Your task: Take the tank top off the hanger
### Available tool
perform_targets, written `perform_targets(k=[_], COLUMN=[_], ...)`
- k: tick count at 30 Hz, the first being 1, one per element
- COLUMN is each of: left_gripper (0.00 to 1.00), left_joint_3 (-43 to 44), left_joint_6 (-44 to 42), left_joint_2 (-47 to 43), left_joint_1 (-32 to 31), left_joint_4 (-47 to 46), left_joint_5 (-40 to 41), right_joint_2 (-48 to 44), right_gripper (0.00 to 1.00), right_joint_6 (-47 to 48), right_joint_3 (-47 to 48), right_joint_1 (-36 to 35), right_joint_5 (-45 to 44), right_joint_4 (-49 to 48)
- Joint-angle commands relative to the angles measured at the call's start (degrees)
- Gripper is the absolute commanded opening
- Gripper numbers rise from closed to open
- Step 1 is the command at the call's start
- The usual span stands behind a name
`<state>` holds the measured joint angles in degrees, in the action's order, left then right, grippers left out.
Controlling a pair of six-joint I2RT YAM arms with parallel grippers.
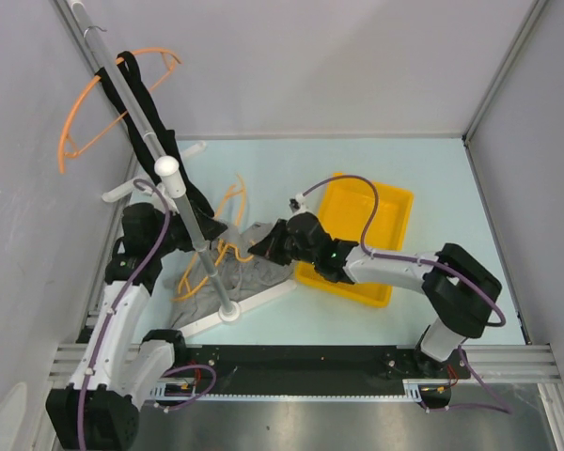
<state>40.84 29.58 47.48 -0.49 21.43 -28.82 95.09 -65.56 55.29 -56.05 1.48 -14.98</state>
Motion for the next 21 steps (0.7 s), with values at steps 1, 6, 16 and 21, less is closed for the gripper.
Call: perform_targets(k=[1, 6, 16, 21], left_gripper=[0.70, 0.72, 0.73, 0.72], left_joint_3=[2.31, 5.04, 9.87, 12.95], left_joint_6=[-1.45, -5.05, -16.22, -24.03], left_joint_2=[5.07, 9.99, 13.42, 16.32], left_joint_1=[-6.17, -8.91, -11.46, -11.99], left_joint_4=[-5.08, -6.14, -8.51, -6.32], left_joint_5=[-0.29, 6.40, 9.31, 4.83], right_joint_2=[-6.05, -6.84, -9.48, -11.32], right_gripper=[0.00, 0.00, 0.00, 0.00], right_joint_6=[4.82, 5.44, 2.46, 0.09], right_joint_3=[5.17, 8.25, 12.12, 11.25], right_joint_1=[5.93, 12.63, 18.26, 19.57], right_joint_5=[-2.01, 6.26, 14.68, 16.81], right_joint_4=[7.67, 9.71, 10.94, 10.24])
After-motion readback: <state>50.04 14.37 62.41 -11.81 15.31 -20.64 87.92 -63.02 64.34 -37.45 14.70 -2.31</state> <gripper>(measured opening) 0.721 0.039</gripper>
